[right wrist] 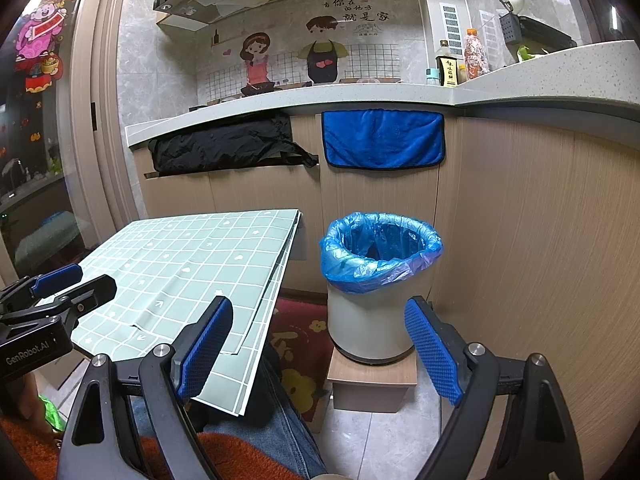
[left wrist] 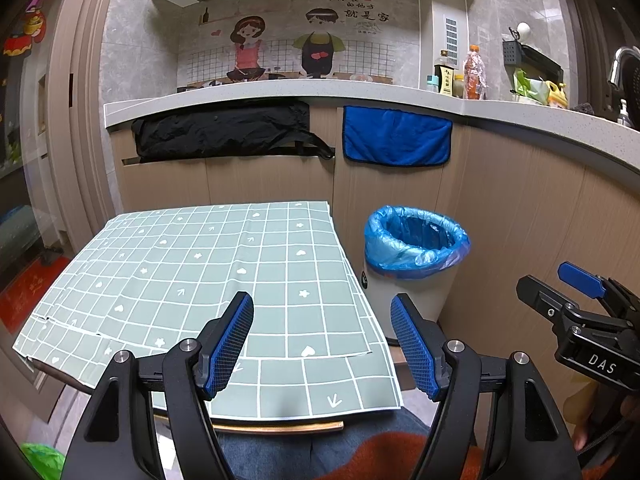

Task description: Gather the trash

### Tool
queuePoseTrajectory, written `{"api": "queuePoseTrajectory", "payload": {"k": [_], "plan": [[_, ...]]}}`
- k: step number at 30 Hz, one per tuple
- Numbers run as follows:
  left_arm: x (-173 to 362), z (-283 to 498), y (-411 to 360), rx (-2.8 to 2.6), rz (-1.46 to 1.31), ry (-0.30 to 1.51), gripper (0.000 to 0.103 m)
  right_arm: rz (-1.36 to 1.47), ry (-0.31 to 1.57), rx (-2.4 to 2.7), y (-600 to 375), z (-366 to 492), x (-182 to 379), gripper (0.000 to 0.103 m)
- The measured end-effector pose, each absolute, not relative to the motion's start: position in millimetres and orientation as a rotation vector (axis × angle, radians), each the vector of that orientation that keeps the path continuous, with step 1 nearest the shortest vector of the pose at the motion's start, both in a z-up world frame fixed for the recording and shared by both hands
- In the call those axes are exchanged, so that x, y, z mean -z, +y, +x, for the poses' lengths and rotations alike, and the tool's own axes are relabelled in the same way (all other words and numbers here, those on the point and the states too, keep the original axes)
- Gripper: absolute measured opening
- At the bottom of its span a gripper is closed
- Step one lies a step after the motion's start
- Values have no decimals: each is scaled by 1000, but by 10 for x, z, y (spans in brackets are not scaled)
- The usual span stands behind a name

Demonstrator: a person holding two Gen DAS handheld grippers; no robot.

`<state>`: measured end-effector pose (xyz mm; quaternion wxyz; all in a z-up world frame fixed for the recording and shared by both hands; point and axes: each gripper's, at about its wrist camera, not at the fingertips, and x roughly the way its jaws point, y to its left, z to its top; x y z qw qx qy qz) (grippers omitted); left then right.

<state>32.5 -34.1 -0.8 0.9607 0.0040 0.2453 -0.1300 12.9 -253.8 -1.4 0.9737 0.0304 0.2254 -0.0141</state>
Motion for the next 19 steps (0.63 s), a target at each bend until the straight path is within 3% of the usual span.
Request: {"api": "queuePoseTrajectory", "payload": {"k": [19], "plan": [[6, 308, -348, 274, 6, 499, 71, 62, 466, 25, -2556, 152, 80, 86]]}}
